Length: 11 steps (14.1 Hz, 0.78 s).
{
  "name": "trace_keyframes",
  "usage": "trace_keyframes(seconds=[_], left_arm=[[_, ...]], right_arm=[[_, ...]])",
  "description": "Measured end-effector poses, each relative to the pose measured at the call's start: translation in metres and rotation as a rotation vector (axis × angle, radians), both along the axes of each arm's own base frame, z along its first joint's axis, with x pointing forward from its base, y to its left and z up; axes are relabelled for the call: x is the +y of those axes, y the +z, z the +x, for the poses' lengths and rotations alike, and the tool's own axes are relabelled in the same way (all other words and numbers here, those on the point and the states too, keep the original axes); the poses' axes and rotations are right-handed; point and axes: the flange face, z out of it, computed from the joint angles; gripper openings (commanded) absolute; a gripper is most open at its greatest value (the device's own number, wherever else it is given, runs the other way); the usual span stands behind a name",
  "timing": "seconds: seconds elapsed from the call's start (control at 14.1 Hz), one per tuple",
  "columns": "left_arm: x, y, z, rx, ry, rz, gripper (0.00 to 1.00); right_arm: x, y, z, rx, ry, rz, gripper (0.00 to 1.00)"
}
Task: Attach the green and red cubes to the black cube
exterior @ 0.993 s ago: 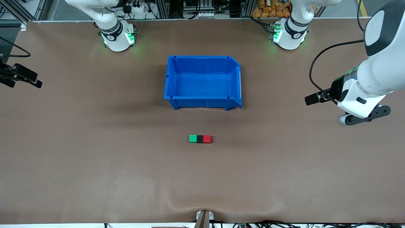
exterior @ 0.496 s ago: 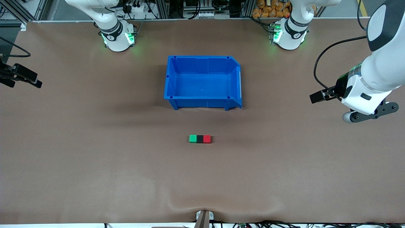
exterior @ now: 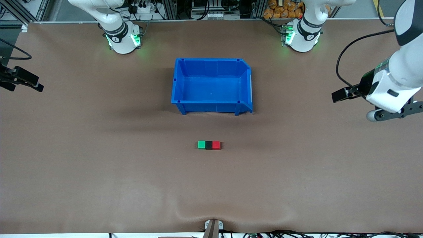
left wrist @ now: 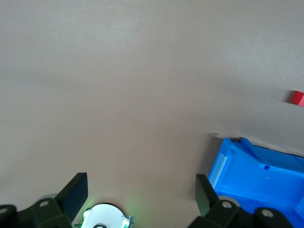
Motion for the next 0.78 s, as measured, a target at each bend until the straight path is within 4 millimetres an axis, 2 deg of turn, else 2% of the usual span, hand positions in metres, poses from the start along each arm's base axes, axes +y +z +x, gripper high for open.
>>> trace_keyframes(seconds=[0.28, 0.78], left_arm=[[0.006, 0.005, -0.019, -0.020, -0.006, -0.001, 1.00], [0.005, 0.006, -0.021, -0.032, -0.009, -0.004, 1.00]], right_arm=[[-0.004, 0.002, 0.000, -0.004, -0.008, 0.000, 1.00], [-0.008, 0.004, 0.000, -0.011, -0.016, 0.000, 1.00]])
